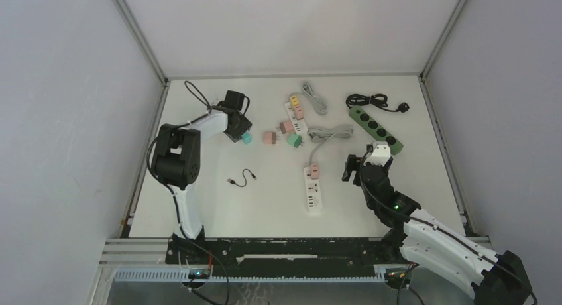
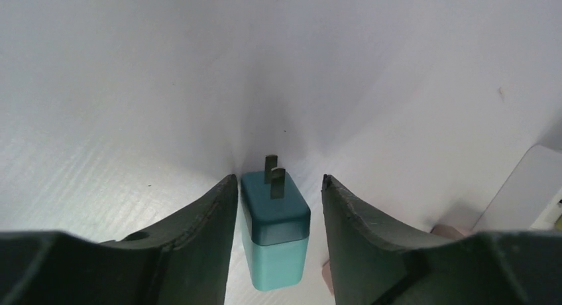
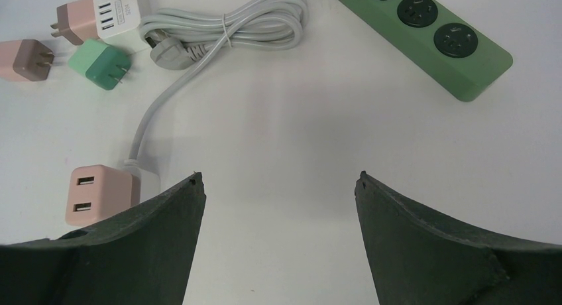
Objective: Insert the plug
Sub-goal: Pick up the plug from the center of the board.
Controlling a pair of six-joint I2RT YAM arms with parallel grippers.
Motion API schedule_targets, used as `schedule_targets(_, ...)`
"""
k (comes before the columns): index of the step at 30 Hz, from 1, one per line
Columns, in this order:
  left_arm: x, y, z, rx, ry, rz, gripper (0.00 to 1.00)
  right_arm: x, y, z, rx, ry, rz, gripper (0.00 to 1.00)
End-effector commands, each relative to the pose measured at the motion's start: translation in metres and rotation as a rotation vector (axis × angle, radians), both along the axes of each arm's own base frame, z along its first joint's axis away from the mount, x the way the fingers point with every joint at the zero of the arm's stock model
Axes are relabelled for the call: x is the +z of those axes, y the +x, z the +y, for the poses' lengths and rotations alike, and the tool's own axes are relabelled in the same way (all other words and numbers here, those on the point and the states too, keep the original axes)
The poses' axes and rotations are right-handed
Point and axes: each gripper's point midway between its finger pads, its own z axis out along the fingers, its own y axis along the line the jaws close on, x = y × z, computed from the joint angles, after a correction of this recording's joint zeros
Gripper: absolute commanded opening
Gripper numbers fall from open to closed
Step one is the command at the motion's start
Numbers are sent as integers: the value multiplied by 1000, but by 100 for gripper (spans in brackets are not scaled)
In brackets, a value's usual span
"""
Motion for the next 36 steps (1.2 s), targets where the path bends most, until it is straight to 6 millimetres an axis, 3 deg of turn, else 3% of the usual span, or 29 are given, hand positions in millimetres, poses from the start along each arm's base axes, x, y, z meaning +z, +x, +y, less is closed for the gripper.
schedule_targets(1,7,8,4,-18,23,-13,51,22,8,5,3,28,-55,89)
schedule_targets(8,11,2,0,-57,6,-24,34,21,7,12,42,43,-50,89)
schedule_targets(13,27,-3,-1,-75,-14,-63,26,25,6,24,109,68,-58,90)
schedule_targets(17,38,-12,-14,-114,-101,-100,18,34,1,40,206,104,-71,91)
schedule_targets(25,59,-47,-33,-155,-266,-169,13,75,-13,67,388,184,-139,91)
schedule_targets(29,74,-66,-47,-203,-358,-194,3,102,-30,94,561,211,-200,91)
schedule_targets(36,113,-103,-66,-275,-432,-291,2,134,-52,133,782,112,-347,100)
